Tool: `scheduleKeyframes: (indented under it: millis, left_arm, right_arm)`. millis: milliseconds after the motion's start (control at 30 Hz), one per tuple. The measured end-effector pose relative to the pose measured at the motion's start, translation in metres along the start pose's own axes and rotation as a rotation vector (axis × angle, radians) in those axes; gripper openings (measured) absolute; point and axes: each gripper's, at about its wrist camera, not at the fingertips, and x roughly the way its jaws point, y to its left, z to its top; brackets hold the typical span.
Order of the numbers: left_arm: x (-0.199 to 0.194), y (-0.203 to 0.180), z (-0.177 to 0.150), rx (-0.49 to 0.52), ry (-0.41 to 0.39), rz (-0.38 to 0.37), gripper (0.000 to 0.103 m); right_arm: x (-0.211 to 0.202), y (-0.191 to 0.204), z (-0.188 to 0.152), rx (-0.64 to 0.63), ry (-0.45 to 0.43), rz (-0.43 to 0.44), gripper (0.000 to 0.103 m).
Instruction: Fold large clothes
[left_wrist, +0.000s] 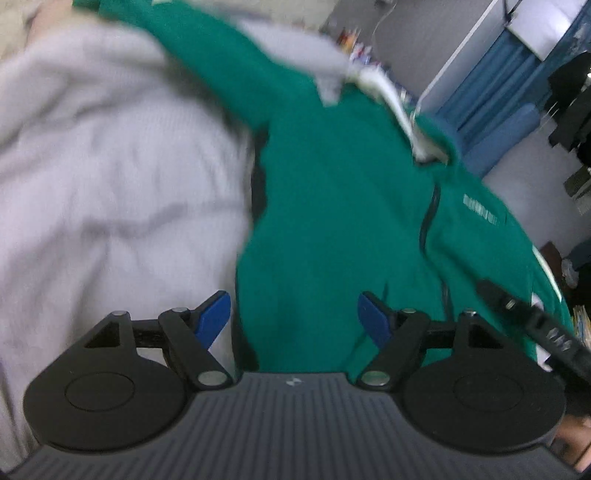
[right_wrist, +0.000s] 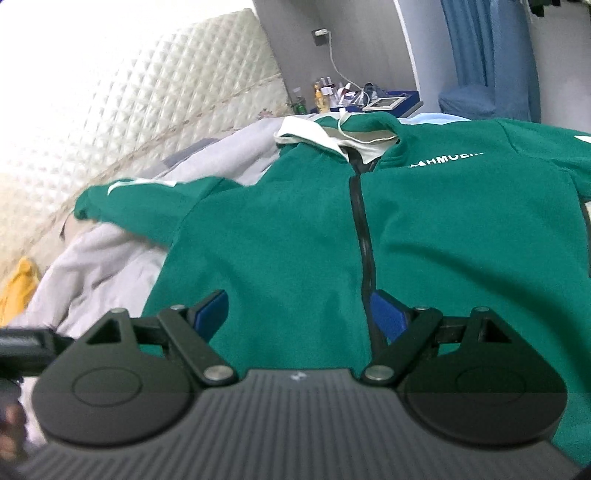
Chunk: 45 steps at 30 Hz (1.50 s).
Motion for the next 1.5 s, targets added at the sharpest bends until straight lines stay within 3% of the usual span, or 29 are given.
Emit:
scheduleKeyframes:
  millis: [200, 233, 267, 333, 400, 467, 600, 733, 933, 1100, 1200, 1267, 1300, 1333, 1500]
  left_arm:
    - [0.019, 0.007, -0.030, 0.025, 0.088, 0.079, 0.079]
    - [0.022, 0.008, -0.036, 0.036, 0.102, 0.085, 0.074]
    - [0.023, 0.007, -0.040, 0.045, 0.116, 0.091, 0.067]
    - [0.021, 0.007, -0.044, 0.053, 0.128, 0.102, 0.031]
    - [0.014, 0.010, -0.042, 0.032, 0.117, 0.081, 0.013]
    - [0.004, 0.013, -0.038, 0.004, 0.105, 0.063, 0.008]
    - [-0.027, 0.021, -0.021, -0.024, 0.060, 0.023, 0.007]
    - [-0.053, 0.033, -0.001, -0.028, -0.004, 0.078, 0.007]
    - [-0.032, 0.055, 0.009, -0.069, 0.074, 0.185, 0.007]
    - [-0.012, 0.055, 0.009, -0.061, 0.113, 0.225, 0.008]
    - [-0.013, 0.052, 0.010, -0.031, 0.116, 0.222, 0.018]
    - [-0.018, 0.049, 0.010, -0.017, 0.106, 0.220, 0.031]
    - [-0.022, 0.048, 0.011, -0.016, 0.087, 0.217, 0.047]
    - [-0.029, 0.046, 0.012, -0.015, 0.061, 0.215, 0.054]
    - [-0.059, 0.017, 0.015, 0.089, -0.047, 0.194, 0.055]
  right_arm:
    - [-0.014, 0.004, 0.001, -0.018, -0.039, 0.015, 0.086]
    - [-0.014, 0.004, 0.002, -0.015, -0.042, 0.018, 0.086]
    - [-0.015, 0.002, 0.003, -0.009, -0.044, 0.022, 0.086]
    - [-0.016, -0.001, 0.004, 0.000, -0.042, 0.025, 0.086]
    - [-0.017, -0.003, 0.005, 0.013, -0.039, 0.023, 0.086]
    - [-0.021, -0.004, 0.006, 0.018, -0.046, 0.023, 0.086]
    - [-0.029, -0.003, 0.007, 0.022, -0.060, 0.018, 0.086]
    - [-0.039, 0.000, 0.010, 0.003, -0.097, 0.019, 0.086]
    - [-0.036, 0.004, 0.009, -0.033, -0.083, 0.009, 0.086]
    - [-0.031, 0.002, 0.008, -0.046, -0.060, -0.020, 0.086]
    - [-0.033, 0.000, 0.011, -0.034, -0.065, -0.015, 0.086]
    - [-0.036, -0.002, 0.014, -0.024, -0.075, -0.009, 0.086]
    - [-0.037, -0.003, 0.014, -0.018, -0.079, -0.007, 0.086]
    - [-0.038, -0.004, 0.016, -0.012, -0.083, -0.005, 0.086]
    - [-0.045, -0.009, 0.019, -0.003, -0.104, -0.023, 0.086]
